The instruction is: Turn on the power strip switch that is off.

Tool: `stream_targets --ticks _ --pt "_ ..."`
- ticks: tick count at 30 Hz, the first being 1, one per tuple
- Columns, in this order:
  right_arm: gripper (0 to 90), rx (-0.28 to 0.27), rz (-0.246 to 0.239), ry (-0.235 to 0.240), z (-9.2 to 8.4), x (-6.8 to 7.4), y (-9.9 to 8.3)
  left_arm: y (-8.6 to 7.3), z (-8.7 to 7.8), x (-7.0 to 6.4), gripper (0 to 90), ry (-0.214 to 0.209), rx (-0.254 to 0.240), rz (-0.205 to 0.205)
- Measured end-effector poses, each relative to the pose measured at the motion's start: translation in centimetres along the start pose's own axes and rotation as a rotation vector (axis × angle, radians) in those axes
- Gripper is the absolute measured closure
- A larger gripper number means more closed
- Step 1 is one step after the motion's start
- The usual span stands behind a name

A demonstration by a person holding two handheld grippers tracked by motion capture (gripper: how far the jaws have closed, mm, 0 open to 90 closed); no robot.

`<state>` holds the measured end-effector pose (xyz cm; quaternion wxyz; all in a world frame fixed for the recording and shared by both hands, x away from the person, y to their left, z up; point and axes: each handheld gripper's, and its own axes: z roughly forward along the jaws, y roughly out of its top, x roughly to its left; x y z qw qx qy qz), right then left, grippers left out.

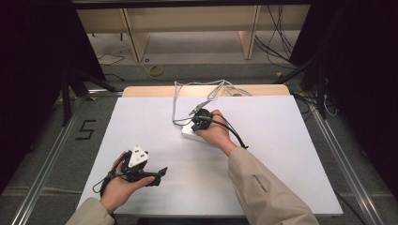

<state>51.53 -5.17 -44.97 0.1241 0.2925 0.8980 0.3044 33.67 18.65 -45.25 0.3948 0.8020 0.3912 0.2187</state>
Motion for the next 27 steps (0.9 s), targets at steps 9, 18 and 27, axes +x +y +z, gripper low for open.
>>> stream_targets --ticks 9,18,27 --pt "90.0 0.018 -0.005 -0.009 0.05 0.12 0.25 0.01 0.00 0.00 9.3 0.000 0.002 0.003" --pt "90.0 0.036 0.005 -0.008 0.16 0.10 0.41 0.01 0.00 -0.01 9.3 0.000 0.002 0.004" --pt "90.0 0.043 0.015 -0.008 0.23 0.12 0.43 0.01 0.00 -0.02 9.3 0.001 0.002 0.004"
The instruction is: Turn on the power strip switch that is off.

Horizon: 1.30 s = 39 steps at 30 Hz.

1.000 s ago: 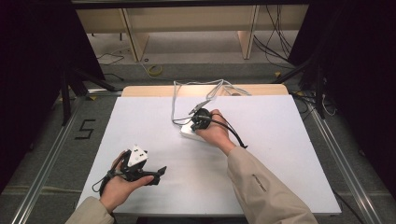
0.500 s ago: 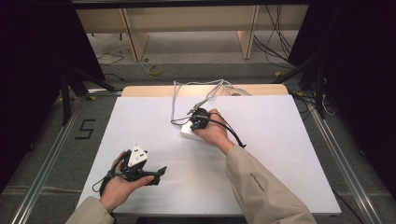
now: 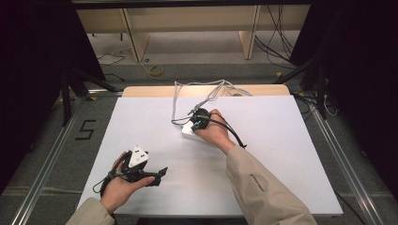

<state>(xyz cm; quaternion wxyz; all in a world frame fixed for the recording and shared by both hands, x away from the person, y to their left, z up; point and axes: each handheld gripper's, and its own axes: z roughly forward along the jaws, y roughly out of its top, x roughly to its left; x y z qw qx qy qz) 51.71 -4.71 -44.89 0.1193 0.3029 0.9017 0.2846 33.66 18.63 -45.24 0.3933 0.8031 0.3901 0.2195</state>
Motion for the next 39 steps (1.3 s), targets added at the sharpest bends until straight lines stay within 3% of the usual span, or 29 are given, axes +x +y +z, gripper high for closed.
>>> stream_targets --ticks 39 --pt "90.0 0.034 0.012 -0.012 0.18 0.18 0.28 0.01 -0.01 -0.03 9.3 -0.001 0.001 -0.002"
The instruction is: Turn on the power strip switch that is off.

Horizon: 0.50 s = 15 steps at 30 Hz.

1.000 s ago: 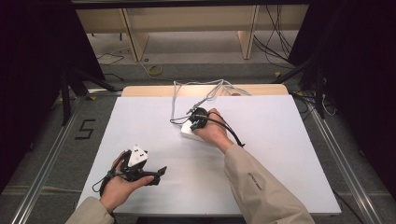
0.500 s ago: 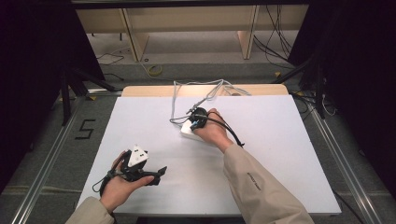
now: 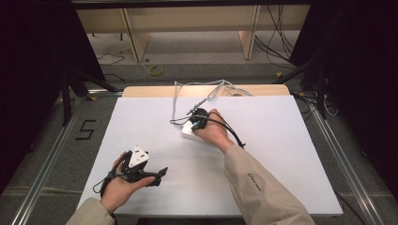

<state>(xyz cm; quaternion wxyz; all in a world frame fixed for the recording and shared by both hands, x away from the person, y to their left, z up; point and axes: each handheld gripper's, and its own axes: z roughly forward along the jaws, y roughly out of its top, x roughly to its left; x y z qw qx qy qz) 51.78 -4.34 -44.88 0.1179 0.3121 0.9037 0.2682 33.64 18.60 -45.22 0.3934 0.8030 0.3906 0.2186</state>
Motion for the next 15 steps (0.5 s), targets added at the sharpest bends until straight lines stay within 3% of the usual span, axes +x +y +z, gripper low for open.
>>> stream_targets --ticks 15 --pt "90.0 -0.014 -0.005 -0.015 -0.04 0.15 -0.02 -0.01 0.02 0.03 9.3 0.000 -0.001 -0.003"
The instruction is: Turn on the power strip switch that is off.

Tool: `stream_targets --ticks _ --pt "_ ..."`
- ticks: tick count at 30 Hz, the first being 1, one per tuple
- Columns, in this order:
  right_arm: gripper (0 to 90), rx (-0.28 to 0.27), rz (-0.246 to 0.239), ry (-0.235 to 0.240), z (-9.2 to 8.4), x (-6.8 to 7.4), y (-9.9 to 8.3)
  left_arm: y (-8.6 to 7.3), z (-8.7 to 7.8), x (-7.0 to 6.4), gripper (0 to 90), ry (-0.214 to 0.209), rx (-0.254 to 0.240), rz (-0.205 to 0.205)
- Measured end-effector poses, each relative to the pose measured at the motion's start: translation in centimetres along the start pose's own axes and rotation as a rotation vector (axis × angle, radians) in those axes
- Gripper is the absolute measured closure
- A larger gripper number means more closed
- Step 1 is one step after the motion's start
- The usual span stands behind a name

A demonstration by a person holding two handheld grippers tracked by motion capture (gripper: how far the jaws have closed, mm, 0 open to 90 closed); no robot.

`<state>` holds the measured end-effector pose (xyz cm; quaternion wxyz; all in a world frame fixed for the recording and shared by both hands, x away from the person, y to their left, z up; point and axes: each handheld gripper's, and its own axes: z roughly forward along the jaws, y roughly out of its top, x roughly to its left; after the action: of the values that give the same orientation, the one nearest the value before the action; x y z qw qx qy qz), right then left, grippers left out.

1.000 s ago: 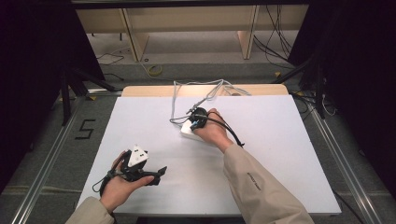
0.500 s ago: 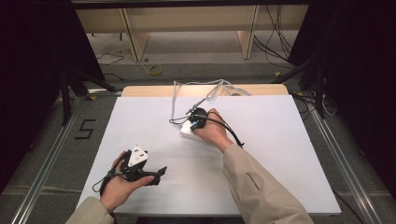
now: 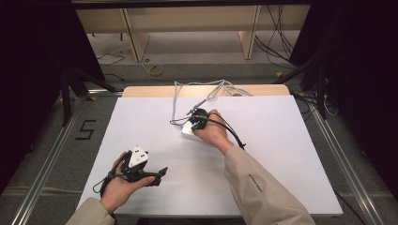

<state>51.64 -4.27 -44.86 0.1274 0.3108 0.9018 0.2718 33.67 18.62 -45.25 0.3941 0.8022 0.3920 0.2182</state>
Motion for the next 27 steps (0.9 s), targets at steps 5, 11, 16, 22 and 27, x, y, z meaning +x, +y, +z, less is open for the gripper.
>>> stream_targets --ticks 5,11,16,22,27 --pt "90.0 -0.007 -0.001 -0.007 -0.1 0.0 -0.1 0.0 0.0 0.0 9.3 0.000 -0.002 -0.001" --pt "90.0 -0.046 0.012 -0.010 -0.5 -0.2 -0.2 0.0 0.0 0.0 9.3 0.001 0.000 -0.001" --pt "89.1 -0.050 0.025 -0.016 -1.0 -0.5 -0.3 0.0 0.0 0.0 9.3 0.002 0.000 -0.001" --pt "87.9 -0.062 0.024 -0.014 -1.4 -0.8 -0.6 0.0 0.0 0.0 9.3 0.003 0.000 -0.001" --pt "86.3 -0.079 0.029 -0.015 -1.9 -1.0 -0.8 0.0 0.0 0.0 9.3 0.003 0.000 -0.002"
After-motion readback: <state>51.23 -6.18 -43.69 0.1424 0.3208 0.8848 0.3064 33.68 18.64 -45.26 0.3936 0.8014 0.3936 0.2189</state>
